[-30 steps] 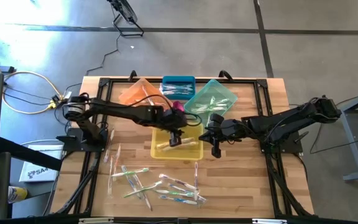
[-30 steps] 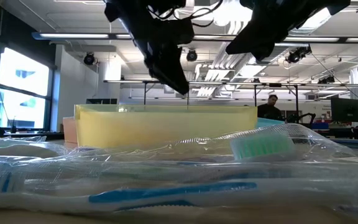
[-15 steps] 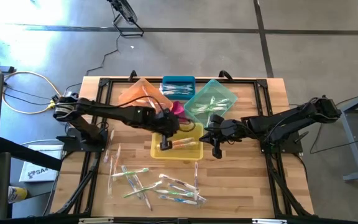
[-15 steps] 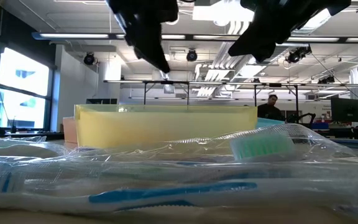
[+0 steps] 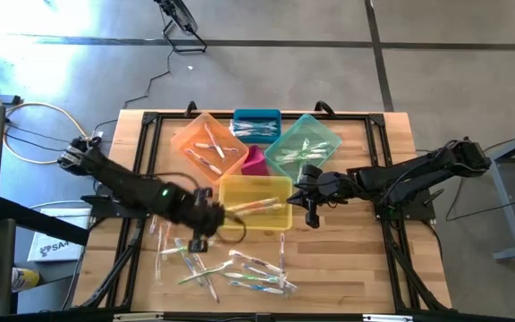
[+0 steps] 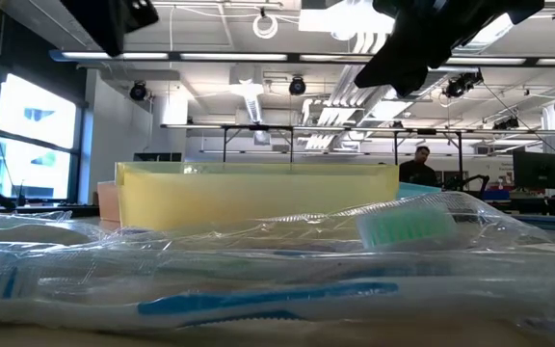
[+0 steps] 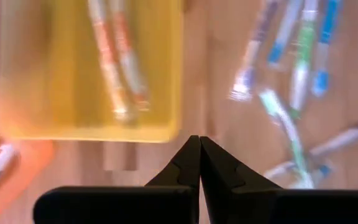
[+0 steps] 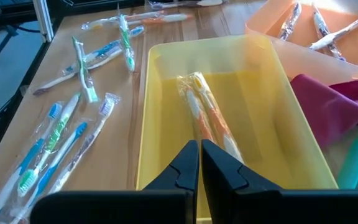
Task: Pick & Place Toothbrushes
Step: Put the green toothbrush into the green bin
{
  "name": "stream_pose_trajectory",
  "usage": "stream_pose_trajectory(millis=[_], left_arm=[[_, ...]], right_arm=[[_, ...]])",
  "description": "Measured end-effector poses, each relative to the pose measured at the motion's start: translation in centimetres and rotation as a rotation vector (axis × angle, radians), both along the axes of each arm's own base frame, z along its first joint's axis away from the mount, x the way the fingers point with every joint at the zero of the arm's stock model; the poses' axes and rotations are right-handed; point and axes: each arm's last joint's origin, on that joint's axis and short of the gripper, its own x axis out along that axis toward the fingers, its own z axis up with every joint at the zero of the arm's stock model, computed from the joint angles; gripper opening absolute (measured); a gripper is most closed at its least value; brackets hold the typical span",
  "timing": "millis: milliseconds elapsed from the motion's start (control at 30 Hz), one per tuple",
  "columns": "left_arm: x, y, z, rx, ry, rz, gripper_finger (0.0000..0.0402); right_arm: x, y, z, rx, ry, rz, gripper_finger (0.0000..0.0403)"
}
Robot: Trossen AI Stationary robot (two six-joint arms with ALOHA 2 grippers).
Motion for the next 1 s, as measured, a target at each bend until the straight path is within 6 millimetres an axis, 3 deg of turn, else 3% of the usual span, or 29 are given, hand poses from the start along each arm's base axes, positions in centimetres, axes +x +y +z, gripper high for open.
stream_pose_trajectory(millis=[133,300,633,833,1000], left_arm=[[-1.4,-2.8,-0.1,0.02,-0.01,-0.075,0.0001],[-2.4,-4.6,-0.4,0.039,-0.016,-0.066,0.0],[-2.8,-5.0,-0.4,-0.056,-0.012,0.105,0.0],[-2.8,-5.0,-0.4,-0.062,-0.009,0.116,0.0001],[-2.8,-5.0,-0.5,-0.07,0.003,0.13,0.003]], right_arm=[[0.0,0.0,0.1,0.001,-0.008,0.0,0.001],[0.1,0.0,0.1,0.003,-0.016,0.0,0.001],[0.2,0.0,0.4,0.004,-0.045,-0.004,0.001],[0.2,0.0,0.4,0.003,-0.045,-0.006,0.001],[0.2,0.0,0.4,0.003,-0.045,-0.006,0.001]])
